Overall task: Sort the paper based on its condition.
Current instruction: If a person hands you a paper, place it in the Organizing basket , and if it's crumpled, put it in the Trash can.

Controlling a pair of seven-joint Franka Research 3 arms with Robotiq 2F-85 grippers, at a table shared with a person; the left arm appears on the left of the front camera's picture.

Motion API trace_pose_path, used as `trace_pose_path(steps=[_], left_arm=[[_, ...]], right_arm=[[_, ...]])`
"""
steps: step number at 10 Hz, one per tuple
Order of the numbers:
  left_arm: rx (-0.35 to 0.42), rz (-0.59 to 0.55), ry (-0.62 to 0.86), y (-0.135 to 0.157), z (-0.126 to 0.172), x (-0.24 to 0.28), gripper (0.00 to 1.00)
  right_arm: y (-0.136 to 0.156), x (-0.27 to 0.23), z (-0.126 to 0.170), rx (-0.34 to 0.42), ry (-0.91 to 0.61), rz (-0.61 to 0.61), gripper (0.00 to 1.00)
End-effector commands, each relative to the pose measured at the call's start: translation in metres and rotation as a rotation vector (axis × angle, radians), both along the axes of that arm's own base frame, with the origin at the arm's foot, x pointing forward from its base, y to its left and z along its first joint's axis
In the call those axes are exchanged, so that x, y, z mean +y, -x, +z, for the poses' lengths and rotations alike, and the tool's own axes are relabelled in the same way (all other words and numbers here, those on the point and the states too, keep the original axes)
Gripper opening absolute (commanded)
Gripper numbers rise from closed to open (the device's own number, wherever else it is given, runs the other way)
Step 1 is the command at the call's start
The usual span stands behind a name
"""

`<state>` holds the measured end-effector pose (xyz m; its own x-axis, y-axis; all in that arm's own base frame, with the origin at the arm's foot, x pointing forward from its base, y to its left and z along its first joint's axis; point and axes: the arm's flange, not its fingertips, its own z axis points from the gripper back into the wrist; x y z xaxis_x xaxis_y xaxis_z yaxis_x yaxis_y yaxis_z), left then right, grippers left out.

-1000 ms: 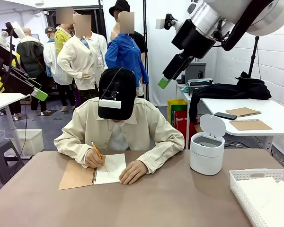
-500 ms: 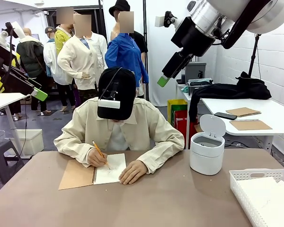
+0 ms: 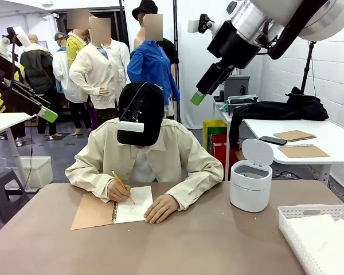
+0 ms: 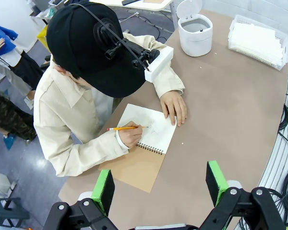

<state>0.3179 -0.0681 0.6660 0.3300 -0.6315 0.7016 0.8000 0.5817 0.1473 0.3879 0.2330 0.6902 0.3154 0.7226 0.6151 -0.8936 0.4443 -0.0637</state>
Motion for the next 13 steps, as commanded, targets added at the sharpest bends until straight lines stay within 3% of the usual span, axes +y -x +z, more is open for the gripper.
trace_pose_path(steps=[1,13], left_arm=[[0.0,-0.001,0.003,-0.0002,0.0003,0.0011,1.0],[0.0,-0.001,0.003,-0.0002,0.0003,0.0011,1.0]], right_arm=[[-0.0001,0.0003,-0.0007,-0.003,0.009,0.0,1.0],[-0.0001,0.0003,-0.0007,-0.003,0.009,0.0,1.0]])
